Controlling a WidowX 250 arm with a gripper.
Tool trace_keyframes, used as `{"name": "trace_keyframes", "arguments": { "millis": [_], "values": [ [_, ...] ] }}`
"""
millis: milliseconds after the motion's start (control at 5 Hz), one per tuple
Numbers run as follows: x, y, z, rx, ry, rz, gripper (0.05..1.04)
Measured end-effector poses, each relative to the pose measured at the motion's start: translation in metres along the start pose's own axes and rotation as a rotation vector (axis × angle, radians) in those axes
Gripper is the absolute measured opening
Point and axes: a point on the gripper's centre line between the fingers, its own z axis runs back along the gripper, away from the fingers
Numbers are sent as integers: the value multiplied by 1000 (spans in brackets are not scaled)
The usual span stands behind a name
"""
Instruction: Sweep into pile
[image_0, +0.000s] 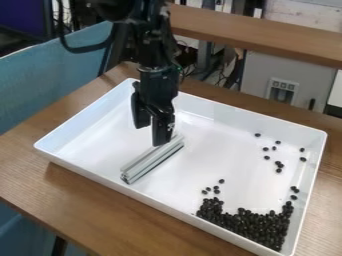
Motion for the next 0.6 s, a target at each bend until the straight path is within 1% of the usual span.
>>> {"name": "trace_keyframes", "arguments": {
  "millis": [200, 400, 600],
  "values": [
    [19, -10, 3, 9, -15, -36, 999],
    [44, -35, 8, -18, -73, -49, 999],
    [69, -68, 18, -68, -133, -50, 999]
  ]
}}
